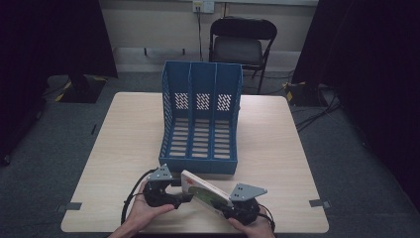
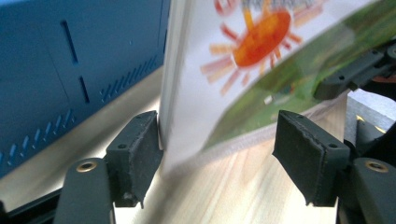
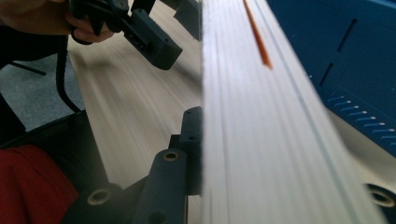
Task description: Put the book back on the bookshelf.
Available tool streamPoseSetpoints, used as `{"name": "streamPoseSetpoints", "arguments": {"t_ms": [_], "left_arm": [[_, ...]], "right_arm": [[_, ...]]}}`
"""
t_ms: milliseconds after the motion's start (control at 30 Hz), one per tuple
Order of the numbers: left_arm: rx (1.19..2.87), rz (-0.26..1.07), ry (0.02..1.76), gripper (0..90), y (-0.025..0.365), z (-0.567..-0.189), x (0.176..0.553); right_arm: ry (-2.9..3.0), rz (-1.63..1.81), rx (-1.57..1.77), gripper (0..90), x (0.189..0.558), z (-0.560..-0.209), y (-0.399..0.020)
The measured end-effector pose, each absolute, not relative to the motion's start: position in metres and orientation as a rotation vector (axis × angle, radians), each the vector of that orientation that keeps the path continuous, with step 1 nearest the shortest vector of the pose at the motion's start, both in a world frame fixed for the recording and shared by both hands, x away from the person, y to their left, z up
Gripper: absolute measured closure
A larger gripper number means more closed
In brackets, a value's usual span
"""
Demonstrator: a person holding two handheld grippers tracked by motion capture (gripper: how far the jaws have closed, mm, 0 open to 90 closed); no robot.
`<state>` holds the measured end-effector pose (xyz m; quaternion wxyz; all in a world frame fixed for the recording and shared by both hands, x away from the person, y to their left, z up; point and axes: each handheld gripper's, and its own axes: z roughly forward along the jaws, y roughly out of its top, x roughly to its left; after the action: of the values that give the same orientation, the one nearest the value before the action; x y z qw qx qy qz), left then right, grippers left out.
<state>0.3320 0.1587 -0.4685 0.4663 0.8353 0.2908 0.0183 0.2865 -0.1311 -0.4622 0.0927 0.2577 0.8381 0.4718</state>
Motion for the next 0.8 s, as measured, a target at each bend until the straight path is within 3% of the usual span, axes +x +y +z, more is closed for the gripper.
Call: {"name": "streamPoseSetpoints", "arguments": {"t_ms": [367,800], "left_arm": [[2.084,-0.008,0.781,21.9,0.173,-0.471,0.337],[2.225,0.065,0.905,23.1,0.186,-0.480,0.341]], "right_arm": [[2.491,1.404,0.800,76.4,0.288,-0.460,-0.133],[2.493,1.407,0.802,76.5,0.283,-0.455,-0.136]]}}
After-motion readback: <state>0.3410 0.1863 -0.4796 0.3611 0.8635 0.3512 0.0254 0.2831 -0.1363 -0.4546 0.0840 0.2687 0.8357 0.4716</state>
